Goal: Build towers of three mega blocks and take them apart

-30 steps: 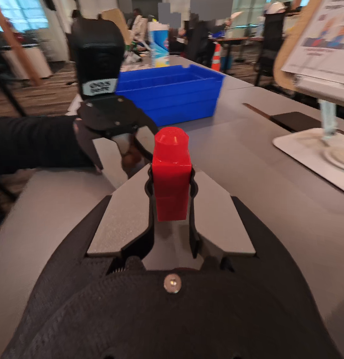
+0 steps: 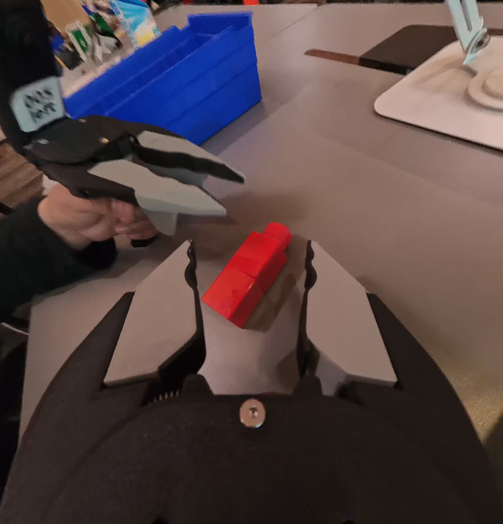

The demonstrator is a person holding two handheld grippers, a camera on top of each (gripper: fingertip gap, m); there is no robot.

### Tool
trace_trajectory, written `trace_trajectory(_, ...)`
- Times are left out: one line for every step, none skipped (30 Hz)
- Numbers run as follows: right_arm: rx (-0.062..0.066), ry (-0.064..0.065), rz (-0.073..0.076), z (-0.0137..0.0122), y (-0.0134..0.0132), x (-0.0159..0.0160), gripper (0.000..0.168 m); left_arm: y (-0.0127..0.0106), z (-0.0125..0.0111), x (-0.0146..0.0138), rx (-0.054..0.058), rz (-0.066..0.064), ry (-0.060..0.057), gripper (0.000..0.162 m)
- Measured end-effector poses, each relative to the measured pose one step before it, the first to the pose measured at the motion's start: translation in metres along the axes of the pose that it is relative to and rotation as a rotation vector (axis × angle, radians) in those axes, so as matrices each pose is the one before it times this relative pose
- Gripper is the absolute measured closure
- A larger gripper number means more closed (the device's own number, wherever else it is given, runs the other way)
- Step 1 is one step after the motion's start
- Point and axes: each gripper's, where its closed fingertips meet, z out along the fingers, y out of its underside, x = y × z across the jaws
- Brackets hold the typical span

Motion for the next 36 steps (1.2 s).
trace_trajectory(-0.0359, 0.0474, -0.0128, 0.0058, 0.00249, 0.00196, 0.093, -0.00628, -0.00396, -0.00571, 0.034, -0.0338, -0.0117, 0.125)
trace_trajectory(-0.0438, 0.0579, -0.0286, 0.00646, 0.00395, 0.00336, 0.094, -0.00508, -0.00341, -0.00456, 0.0263, -0.0314, -0.0051, 0.126)
trace_trajectory(-0.0529, 0.0492, -0.031, 0.00699, 0.00541, 0.00199, 0.094, -0.00348, -0.00257, -0.00321, 0.0162, -0.0246, 0.0008, 0.126)
trace_trajectory(-0.0561, 0.0342, -0.022, 0.00714, 0.00622, 0.00046, 0.094, -0.00173, -0.0016, -0.00308, 0.0073, -0.017, -0.0029, 0.127)
trace_trajectory(-0.0559, 0.0173, -0.0114, 0.00718, 0.00661, -0.00091, 0.094, -0.00019, -0.00085, -0.00341, 0.0008, -0.009, -0.0098, 0.128)
trace_trajectory(-0.0458, -0.0088, -0.0082, 0.00632, 0.00568, -0.00408, 0.102, 0.00147, 0.00024, -0.00309, -0.0065, -0.0001, -0.0126, 0.129)
trace_trajectory(-0.0151, -0.0501, -0.0039, 0.00318, 0.00109, -0.00914, 0.118, 0.00269, 0.00079, -0.00212, -0.0129, 0.0081, -0.0107, 0.13)
trace_trajectory(0.0127, -0.0317, -0.0031, -0.00032, -0.00253, -0.00547, 0.13, 0.00325, 0.00126, -0.00082, -0.0164, 0.013, -0.0061, 0.13)
trace_trajectory(0.0181, -0.0001, -0.0151, -0.0027, -0.00303, -0.00044, 0.133, 0.00328, 0.0013, -0.00051, -0.0161, 0.0126, -0.0072, 0.129)
trace_trajectory(0.0486, -0.0194, -0.0296, -0.00502, -0.00677, -0.00332, 0.133, 0.00273, 0.0012, 0.00039, -0.0136, 0.0126, -0.0029, 0.126)
trace_trajectory(0.076, -0.0389, -0.0182, -0.007, -0.00995, -0.0056, 0.134, 0.002, 0.00097, 0.00223, -0.011, 0.0129, 0.0086, 0.123)
trace_trajectory(0.076, -0.0333, 0.0057, -0.00762, -0.00975, -0.00336, 0.134, -0.00018, 0.00017, 0.00235, 0.0008, 0.0073, 0.0094, 0.123)
trace_trajectory(0.0607, -0.0276, 0.0116, -0.00697, -0.00733, -0.00127, 0.135, -0.00276, -0.00093, 0.00245, 0.0153, 0.0041, 0.011, 0.121)
trace_trajectory(0.0533, -0.0369, 0.0065, -0.00581, -0.00599, -0.00235, 0.135, -0.00432, -0.00157, 0.00328, 0.0238, 0.0026, 0.0185, 0.121)
trace_trajectory(0.0379, -0.0257, 0.0037, -0.0043, -0.00319, -0.0005, 0.135, -0.005, -0.00219, 0.00216, 0.0262, -0.0029, 0.0129, 0.123)
trace_trajectory(0.0286, 0.0056, 0.0067, -0.00367, -0.00123, 0.00399, 0.135, -0.00408, -0.00228, -0.00044, 0.0208, -0.0055, -0.0015, 0.126)
trace_trajectory(0.0219, 0.0041, 0.0057, -0.00314, -0.00112, 0.00329, 0.135, -0.00284, -0.00233, -0.00337, 0.0128, -0.005, -0.0164, 0.128)
trace_trajectory(0.0089, 0.0096, 0.0079, -0.00265, -0.00056, 0.00363, 0.135, -0.0027, -0.00243, -0.00543, 0.0118, -0.0048, -0.0259, 0.129)
trace_trajectory(-0.0004, 0.0297, 0.0074, -0.00273, -0.00054, 0.00591, 0.135, -0.00252, -0.00229, -0.00557, 0.0109, -0.006, -0.022, 0.132)
trace_trajectory(0.0182, 0.013, -0.006, -0.00268, -0.00385, 0.00222, 0.135, -0.00014, -0.00139, -0.00406, -0.002, -0.0092, -0.0088, 0.136)
trace_trajectory(0.0386, -0.019, -0.0084, -0.0025, -0.00718, -0.00379, 0.135, 0.00359, 0.00006, -0.00151, -0.0239, -0.0119, 0.0087, 0.137)
trace_trajectory(0.0457, -0.0419, -0.0051, -0.00196, -0.00845, -0.00807, 0.135, 0.00691, 0.00174, 0.00153, -0.0445, -0.0118, 0.0236, 0.137)
trace_trajectory(0.0372, -0.0442, -0.0026, -0.00066, -0.00689, -0.0091, 0.135, 0.00728, 0.00292, 0.0031, -0.0451, -0.009, 0.0261, 0.135)
trace_trajectory(0.0295, -0.0343, -0.0074, 0.0005, -0.00503, -0.00818, 0.135, 0.0044, 0.00326, 0.00528, -0.0221, -0.0019, 0.0289, 0.135)
trace_trajectory(0.0136, -0.0219, -0.0151, 0.00215, -0.00186, -0.00615, 0.135, 0.00108, 0.00257, 0.0083, 0.0027, 0.0049, 0.0394, 0.137)
trace_trajectory(-0.0204, -0.0057, -0.0137, 0.00338, 0.00364, -0.00283, 0.135, -0.00077, 0.00195, 0.00939, 0.0125, 0.0063, 0.041, 0.141)
trace_trajectory(-0.0359, 0.0132, -0.0163, 0.0036, 0.00657, 0.0005, 0.135, -0.00138, 0.00091, 0.00737, 0.0111, 0.0082, 0.0266, 0.148)
trace_trajectory(-0.0276, 0.0092, -0.0228, 0.00318, 0.00606, 0.00031, 0.136, -0.00244, -0.00023, 0.00381, 0.0133, 0.0138, 0.0046, 0.154)
trace_trajectory(-0.0327, 0.0034, -0.0193, 0.00278, 0.00655, -0.00008, 0.136, -0.00342, -0.00138, 0.00187, 0.0177, 0.0198, -0.0037, 0.154)
trace_trajectory(-0.0374, 0.0125, -0.02, 0.00247, 0.00715, 0.00143, 0.137, -0.00306, -0.00186, 0.00164, 0.0139, 0.0166, 0.0008, 0.157)
trace_trajectory(-0.0326, 0.0137, -0.0221, 0.00252, 0.00636, 0.00147, 0.137, -0.00161, -0.0011, 0.0016, 0.005, 0.0063, 0.0065, 0.157)
trace_trajectory(-0.0251, 0.0097, -0.017, 0.00241, 0.0049, 0.00081, 0.137, -0.00037, -0.00051, 0.00144, 0.0001, -0.0017, 0.0081, 0.159)
trace_trajectory(-0.0211, 0.0099, -0.0084, 0.00251, 0.00392, 0.0007, 0.137, 0.00063, 0.00035, 0.00088, -0.0024, -0.0038, 0.0047, 0.162)
trace_trajectory(-0.0162, 0.0088, -0.0058, 0.00195, 0.00272, 0.00062, 0.137, 0.00167, 0.00074, -0.00059, -0.006, -0.0021, -0.0035, 0.162)
trace_trajectory(-0.0175, 0.0085, -0.008, 0.00164, 0.00271, 0.00055, 0.137, 0.00275, 0.0009, -0.00172, -0.0134, 0.0016, -0.0101, 0.162)
trace_trajectory(-0.0157, 0.0077, -0.0114, 0.00128, 0.00249, 0.0005, 0.137, 0.004, 0.00095, -0.00214, -0.0228, 0.0033, -0.0114, 0.162)
